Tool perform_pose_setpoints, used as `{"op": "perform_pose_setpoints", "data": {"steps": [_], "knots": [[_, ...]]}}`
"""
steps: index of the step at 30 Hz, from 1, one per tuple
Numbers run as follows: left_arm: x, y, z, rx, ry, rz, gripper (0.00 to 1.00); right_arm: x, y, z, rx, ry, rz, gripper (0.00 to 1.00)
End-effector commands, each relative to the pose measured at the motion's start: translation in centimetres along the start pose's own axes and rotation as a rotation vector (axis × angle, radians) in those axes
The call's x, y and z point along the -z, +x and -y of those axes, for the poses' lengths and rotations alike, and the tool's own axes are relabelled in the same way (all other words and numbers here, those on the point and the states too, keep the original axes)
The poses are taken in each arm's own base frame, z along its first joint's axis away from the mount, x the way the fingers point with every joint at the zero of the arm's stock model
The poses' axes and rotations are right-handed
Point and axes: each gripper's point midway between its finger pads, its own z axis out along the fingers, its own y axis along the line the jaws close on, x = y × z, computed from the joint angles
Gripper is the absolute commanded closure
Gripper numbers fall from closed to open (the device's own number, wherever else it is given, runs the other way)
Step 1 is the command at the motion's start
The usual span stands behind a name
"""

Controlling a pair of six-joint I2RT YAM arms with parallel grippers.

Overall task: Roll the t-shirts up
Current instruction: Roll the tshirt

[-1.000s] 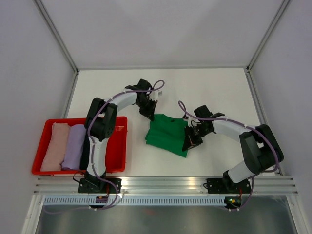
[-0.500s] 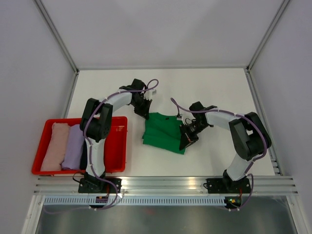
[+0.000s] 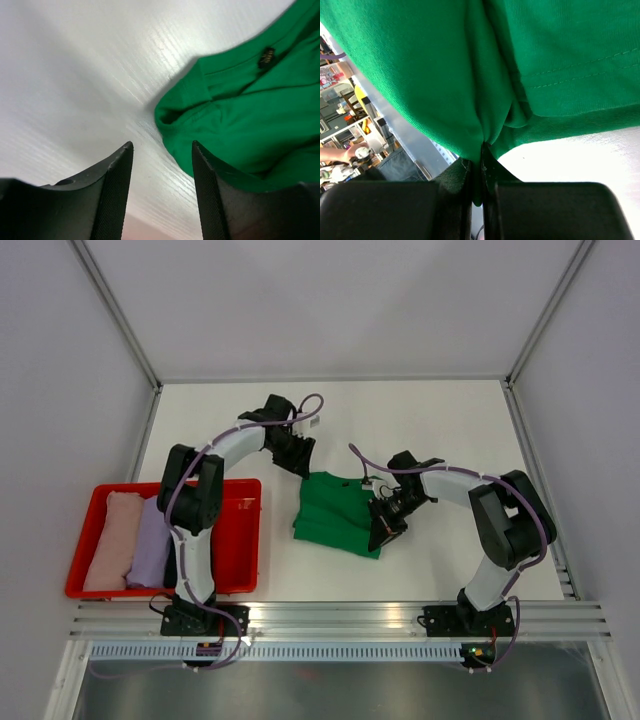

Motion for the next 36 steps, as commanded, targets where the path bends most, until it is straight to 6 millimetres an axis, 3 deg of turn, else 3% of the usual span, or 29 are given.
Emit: {"op": "perform_pose_setpoints", "data": {"steps": [1,5,8,15,26,36], "knots": [[5.3,-5.3,1.9,-0.123,0.032,0.172,0.43,0.4,-0.7,-0.4,0.037,0.001,0.018,1.0],[8.1,-6.0,3.4,-0.14,0.055,0.178,0.43,0.3,-0.7,-0.3,0.037,0.007,0.021,1.0],[10.1,-5.0,4.8,-0.144,0.082,0.173,0.42,0.4,-0.8,-0.2,0.04,0.014,0.028,1.0],[8.0,1.5,7.4,-0.142,0.15,0.023,0.36,0.7,-1.3,0.1,0.061,0.054,0.058,1.0],[4.7,7.1,7.8,-0.138,0.213,-0.14,0.35,0.6,-1.6,1.1,0.057,0.102,0.055,1.0],[5.2,8.2,9.6,-0.179,0.303,-0.132,0.37,0.9,-2.0,1.8,0.048,0.16,0.082,0.94]]}}
